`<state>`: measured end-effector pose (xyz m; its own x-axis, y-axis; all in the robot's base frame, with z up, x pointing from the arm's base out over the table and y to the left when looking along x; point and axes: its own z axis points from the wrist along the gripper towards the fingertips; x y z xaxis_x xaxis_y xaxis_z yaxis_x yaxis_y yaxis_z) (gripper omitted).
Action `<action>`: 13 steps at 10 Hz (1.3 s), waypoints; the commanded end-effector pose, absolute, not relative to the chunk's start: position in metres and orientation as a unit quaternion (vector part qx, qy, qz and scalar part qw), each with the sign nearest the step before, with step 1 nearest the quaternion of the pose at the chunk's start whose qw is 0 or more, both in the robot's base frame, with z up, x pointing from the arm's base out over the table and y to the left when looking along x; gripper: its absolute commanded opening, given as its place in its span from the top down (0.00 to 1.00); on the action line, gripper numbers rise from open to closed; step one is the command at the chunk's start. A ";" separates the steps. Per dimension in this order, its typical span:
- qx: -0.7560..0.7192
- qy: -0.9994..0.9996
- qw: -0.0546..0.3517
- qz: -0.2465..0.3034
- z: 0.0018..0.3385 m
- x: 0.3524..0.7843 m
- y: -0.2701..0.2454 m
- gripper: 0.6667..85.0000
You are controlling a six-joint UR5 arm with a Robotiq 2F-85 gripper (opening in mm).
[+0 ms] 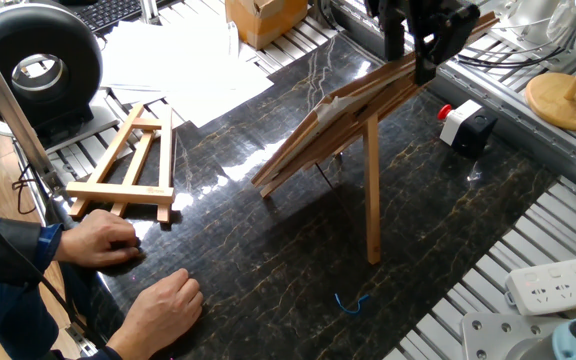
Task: Put the photo frame on the bracket
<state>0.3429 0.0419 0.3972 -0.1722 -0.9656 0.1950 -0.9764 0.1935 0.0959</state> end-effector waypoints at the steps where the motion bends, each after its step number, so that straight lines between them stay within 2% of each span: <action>1: 0.643 -0.759 0.104 0.023 0.411 0.356 0.038 0.44; 2: 0.636 -0.764 0.105 0.024 0.416 0.359 0.038 0.45; 3: 0.617 -0.779 0.108 0.031 0.425 0.363 0.034 0.51; 4: 0.578 -0.807 0.111 0.047 0.436 0.366 0.029 0.67; 5: 0.509 -0.854 0.099 0.052 0.444 0.368 0.037 0.98; 7: 0.334 -0.941 0.009 0.058 0.447 0.405 0.057 0.99; 9: 0.230 -0.972 -0.039 0.027 0.450 0.424 0.074 0.99; 11: 0.179 -0.982 -0.058 0.014 0.454 0.435 0.073 0.99; 13: 0.164 -0.985 -0.058 0.016 0.454 0.440 0.064 0.99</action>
